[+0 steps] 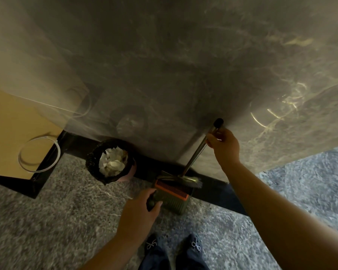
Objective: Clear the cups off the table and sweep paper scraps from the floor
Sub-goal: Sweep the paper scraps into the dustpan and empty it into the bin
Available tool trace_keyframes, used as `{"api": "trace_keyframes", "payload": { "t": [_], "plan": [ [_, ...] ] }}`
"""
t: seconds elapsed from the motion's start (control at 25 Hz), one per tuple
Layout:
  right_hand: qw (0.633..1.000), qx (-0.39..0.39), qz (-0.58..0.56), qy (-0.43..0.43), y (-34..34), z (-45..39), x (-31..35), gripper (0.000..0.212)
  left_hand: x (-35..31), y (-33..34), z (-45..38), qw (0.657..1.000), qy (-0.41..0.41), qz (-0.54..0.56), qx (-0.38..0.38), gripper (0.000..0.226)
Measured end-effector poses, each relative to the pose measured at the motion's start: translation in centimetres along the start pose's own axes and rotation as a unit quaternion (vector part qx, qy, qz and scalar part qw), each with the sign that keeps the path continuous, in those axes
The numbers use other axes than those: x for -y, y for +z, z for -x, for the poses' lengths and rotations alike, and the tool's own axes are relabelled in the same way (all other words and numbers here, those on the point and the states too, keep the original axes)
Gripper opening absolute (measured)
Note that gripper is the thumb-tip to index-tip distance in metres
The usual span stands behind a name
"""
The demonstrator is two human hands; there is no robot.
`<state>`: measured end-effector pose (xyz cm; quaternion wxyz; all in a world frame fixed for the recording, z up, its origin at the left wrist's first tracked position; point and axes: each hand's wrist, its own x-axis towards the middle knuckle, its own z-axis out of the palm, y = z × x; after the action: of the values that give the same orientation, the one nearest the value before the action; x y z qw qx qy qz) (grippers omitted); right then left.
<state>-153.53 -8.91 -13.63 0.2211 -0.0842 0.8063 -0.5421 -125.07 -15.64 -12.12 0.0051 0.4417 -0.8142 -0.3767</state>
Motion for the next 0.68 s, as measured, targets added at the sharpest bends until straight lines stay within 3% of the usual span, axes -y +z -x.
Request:
{"api": "trace_keyframes", "payload": {
  "t": [0.32, 0.68],
  "plan": [
    [1.000, -0.020, 0.002, 0.009, -0.9, -0.9, -1.0, 0.018, -0.7, 0.4, 0.1, 0.997, -0.027, -0.068, 0.024, 0.046],
    [0.997, -0.054, -0.016, -0.047, -3.3, 0.3, 0.6, 0.022, -1.1, 0.9, 0.3, 0.999, -0.018, -0.038, 0.001, 0.042]
  ]
}}
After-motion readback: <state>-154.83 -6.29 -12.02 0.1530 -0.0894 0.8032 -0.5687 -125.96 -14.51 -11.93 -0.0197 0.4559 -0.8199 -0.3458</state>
